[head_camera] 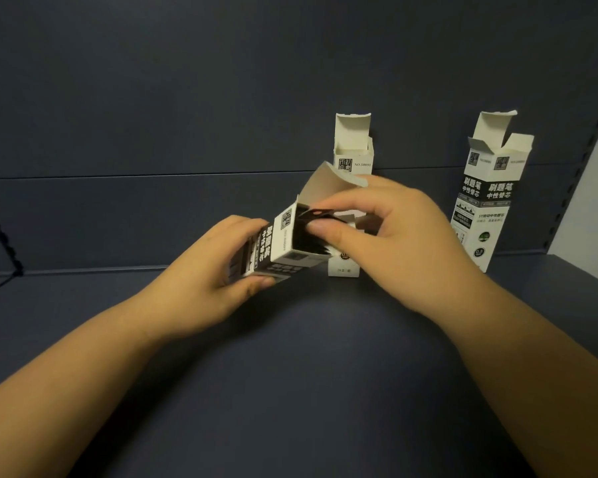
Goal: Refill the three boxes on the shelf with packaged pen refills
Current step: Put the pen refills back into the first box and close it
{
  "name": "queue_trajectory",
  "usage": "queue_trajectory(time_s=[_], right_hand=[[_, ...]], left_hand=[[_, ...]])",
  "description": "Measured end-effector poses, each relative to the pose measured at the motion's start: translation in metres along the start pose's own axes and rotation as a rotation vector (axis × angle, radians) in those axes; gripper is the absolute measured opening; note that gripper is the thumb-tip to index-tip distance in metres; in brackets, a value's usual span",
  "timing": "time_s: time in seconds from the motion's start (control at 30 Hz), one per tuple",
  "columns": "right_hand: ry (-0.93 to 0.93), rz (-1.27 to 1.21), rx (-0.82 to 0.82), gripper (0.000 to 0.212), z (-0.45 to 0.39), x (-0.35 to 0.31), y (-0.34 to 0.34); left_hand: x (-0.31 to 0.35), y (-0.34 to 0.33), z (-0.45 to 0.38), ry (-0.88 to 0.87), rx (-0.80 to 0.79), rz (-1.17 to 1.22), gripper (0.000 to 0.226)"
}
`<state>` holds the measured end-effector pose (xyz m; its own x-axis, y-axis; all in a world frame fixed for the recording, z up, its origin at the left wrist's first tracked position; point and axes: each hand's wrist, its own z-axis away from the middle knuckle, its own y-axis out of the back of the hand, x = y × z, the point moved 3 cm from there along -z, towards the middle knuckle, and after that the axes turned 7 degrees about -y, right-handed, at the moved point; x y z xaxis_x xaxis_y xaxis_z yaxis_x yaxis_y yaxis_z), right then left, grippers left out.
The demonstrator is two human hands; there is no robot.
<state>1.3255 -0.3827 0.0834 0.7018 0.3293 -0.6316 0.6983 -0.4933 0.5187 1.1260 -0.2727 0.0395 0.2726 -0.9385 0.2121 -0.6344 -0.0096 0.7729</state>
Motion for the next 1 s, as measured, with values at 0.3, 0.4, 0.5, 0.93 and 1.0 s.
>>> queue_trajectory(time_s=[0.3,0.4,0.5,0.93,1.0], right_hand=[[-0.164,0.160,-0.249,0.022,0.001,0.007,-0.018],[-0.137,0.070,-0.244,0.018,0.001,0.004,-0.011],[-0.132,-0.186,-0.169,0.011,-0.002,0.003,0.001],[-0.130,-0.468,-0.027,0.029,-0.003,0.007,-0.004],[-0.091,-0.642,-0.049,0.057,-0.003,0.005,-0.006]], left_hand=[[0.012,-0.005,-0.003,-0.052,-0.038,-0.040,0.055],[0.010,-0.005,-0.002,-0.047,-0.037,-0.046,0.055],[0.008,-0.001,-0.002,-0.028,-0.011,-0.047,0.055],[0.011,-0.001,-0.001,0.059,0.062,0.087,0.059],[0.017,-0.003,-0.001,0.114,0.125,0.287,0.067]])
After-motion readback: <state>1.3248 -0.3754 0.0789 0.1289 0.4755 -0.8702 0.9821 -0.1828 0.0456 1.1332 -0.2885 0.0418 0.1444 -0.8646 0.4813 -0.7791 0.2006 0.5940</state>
